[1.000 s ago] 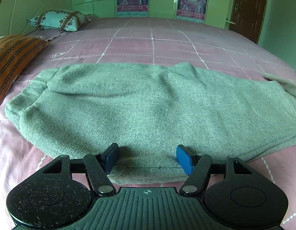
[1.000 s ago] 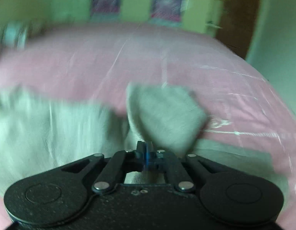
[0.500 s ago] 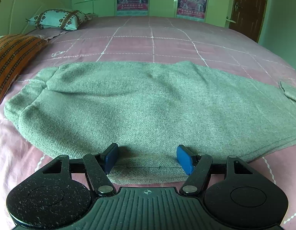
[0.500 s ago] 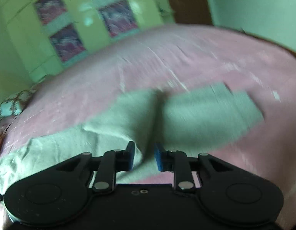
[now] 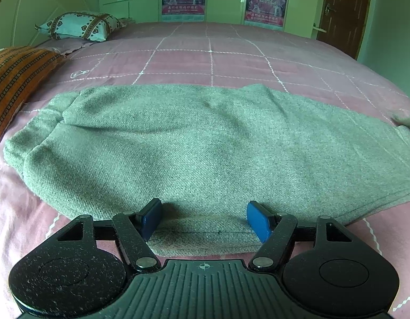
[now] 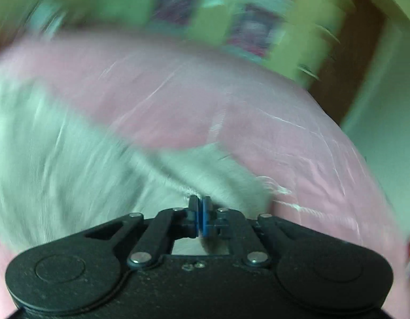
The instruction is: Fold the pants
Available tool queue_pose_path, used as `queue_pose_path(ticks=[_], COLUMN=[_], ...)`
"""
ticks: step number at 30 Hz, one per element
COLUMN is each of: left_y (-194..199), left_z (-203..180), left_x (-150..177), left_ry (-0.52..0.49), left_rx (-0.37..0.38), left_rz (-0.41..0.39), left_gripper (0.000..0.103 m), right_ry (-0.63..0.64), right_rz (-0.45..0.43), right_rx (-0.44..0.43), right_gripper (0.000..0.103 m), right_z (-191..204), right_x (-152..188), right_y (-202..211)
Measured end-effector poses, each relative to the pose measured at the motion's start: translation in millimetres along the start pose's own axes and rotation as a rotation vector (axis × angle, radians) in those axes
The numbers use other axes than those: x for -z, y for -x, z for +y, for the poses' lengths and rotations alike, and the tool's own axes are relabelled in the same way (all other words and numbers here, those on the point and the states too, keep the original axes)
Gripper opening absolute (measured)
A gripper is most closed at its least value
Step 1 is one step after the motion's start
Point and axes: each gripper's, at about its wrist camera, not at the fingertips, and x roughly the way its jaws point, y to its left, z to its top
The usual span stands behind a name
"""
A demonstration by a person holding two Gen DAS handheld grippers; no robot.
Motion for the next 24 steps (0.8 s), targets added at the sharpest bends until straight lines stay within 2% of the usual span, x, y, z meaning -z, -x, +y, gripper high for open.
queue_pose_path(ticks=[2,4,5,8,10,18,23,24], left_y=[0,0,0,-1,-1,-1,-1,-1], left_z=[-1,-2,-2,-1,0,0,1,1], left_x=[1,1,1,0,-1,-1,-1,-1], left_ry=[-0.003,-0.003,-0.004,-0.010,-0.008,-0.005,-0.009,-0.008], left_rx=[-0.005,-0.007,-0.007,-0.003,0.001,0.001,0.003,0.005], left_rz=[-0.003,-0.005,-0.005,0.002,0.004,0.004,0.006,0.007], left_gripper=[0.071,0.071,0.072,0.072,0.072,0.072,0.072,0.072], right_ry=[-0.288,-0.563,-0.711,-0.907,-0.902,-1.011,-1.008,-0.995], right_rz=[-0.058,-0.056,-0.028,0.072,0.083,0.019,0.048,0.052], right_rx=[-0.015,-0.025,-0.025,-0.043,-0.062,-0.127,-0.126,-0.100], right_gripper=[0.000,0.000,0.000,0.000,0.000,0.000,0.000,0.003], right_z=[-47,-92,-115,-150,-153,-159,-165,-165], right_x=[6,32,53,98,107,109,118,115], right_y=[30,41,40,25,22,38,32,31])
